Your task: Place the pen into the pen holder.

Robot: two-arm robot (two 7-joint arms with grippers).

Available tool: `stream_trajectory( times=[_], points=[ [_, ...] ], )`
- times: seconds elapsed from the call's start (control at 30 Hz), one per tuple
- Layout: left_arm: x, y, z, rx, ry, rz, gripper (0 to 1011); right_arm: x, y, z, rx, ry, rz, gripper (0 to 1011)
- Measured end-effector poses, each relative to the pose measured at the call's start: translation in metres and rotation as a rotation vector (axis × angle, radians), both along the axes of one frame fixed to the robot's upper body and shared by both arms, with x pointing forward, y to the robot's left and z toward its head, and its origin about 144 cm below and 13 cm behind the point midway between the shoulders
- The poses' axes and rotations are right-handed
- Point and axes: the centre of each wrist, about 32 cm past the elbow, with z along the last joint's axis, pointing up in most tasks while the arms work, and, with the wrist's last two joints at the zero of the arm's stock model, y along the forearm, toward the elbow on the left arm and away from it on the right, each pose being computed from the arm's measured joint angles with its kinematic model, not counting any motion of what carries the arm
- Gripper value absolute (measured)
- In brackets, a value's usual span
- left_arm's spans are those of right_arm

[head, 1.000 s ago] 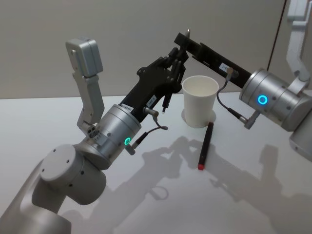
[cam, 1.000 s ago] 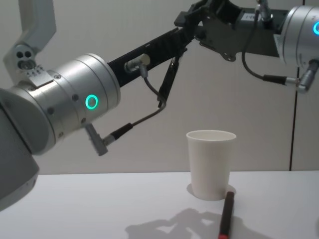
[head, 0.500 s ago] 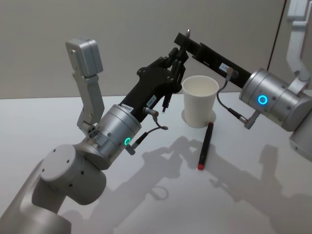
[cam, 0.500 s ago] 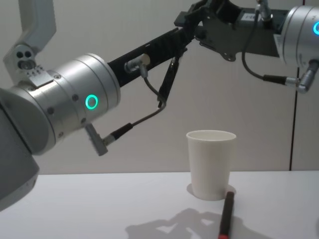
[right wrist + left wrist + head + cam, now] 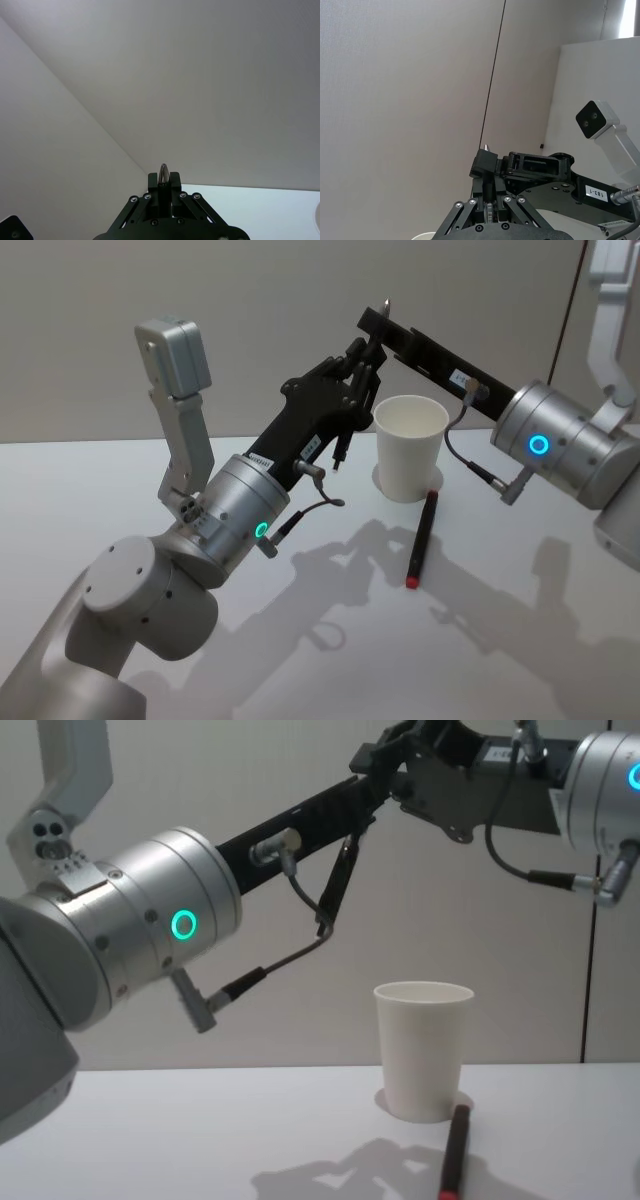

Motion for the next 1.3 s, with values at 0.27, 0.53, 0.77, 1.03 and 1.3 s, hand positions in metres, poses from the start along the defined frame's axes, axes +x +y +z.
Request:
stream_trajectory(
  times=[0.27,0.53,0.77,1.03,1.3],
  points=[
    [0.0001,0.0002,0.0,0.0,0.001,0.003,280,0.0001,-0.0003,0.0001,0.001,-0.001,-0.001,129],
    [0.0002,0.0008,0.0001,-0.001,0.001,0.005,510,0.0002,-0.0008,0.0004,0.002,-0.002,-0.003,128],
    [0.0,-0.0001,0.0,-0.001,0.001,0.001,686,-0.0001,0.0003,0.0,0.002,-0.001,0.001,128],
    [0.0002,0.0007,0.0001,0.0,0.001,0.004,892,-0.0003,0.0005,0.0003,0.002,-0.002,0.003,128],
    [0.0003,0.0008,0.0002,-0.001,0.002,0.005,999,-0.0007,0.0,0.0008,0.003,-0.01,-0.005,129]
  ],
)
